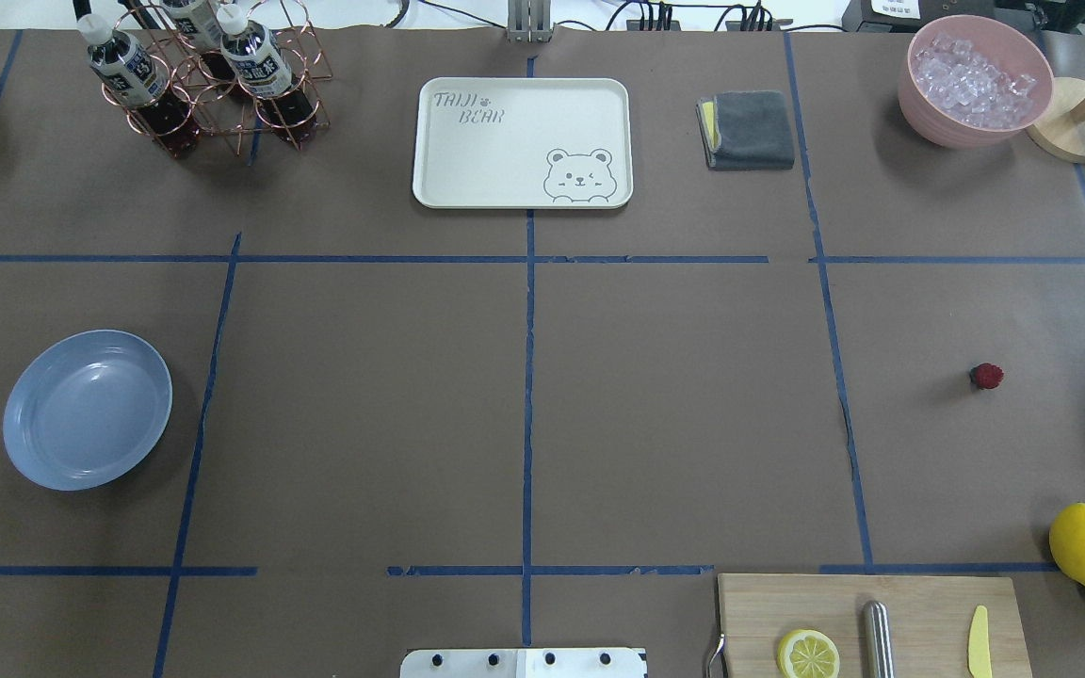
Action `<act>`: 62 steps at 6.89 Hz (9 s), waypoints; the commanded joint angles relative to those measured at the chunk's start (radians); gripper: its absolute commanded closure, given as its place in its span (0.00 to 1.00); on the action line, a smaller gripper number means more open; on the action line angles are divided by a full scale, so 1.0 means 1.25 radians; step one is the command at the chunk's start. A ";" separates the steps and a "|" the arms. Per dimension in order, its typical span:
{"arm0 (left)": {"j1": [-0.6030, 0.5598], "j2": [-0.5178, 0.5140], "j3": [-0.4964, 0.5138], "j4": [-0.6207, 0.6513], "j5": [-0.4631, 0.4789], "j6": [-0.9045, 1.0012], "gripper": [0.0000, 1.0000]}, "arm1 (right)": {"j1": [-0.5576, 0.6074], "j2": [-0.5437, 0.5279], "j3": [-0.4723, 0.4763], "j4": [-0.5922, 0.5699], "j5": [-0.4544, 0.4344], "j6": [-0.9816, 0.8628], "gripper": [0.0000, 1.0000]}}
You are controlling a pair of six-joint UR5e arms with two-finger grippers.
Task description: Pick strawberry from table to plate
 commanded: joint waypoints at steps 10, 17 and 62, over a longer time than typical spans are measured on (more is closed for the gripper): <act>0.262 0.111 0.078 -0.746 0.007 -0.688 0.00 | -0.076 0.052 0.061 0.078 0.053 0.176 0.00; 0.599 0.130 0.035 -0.859 0.222 -0.981 0.08 | -0.079 0.052 0.058 0.076 0.057 0.186 0.00; 0.723 -0.409 -0.189 -0.239 0.388 -1.312 0.00 | -0.604 -0.040 0.042 0.494 -0.259 0.807 0.68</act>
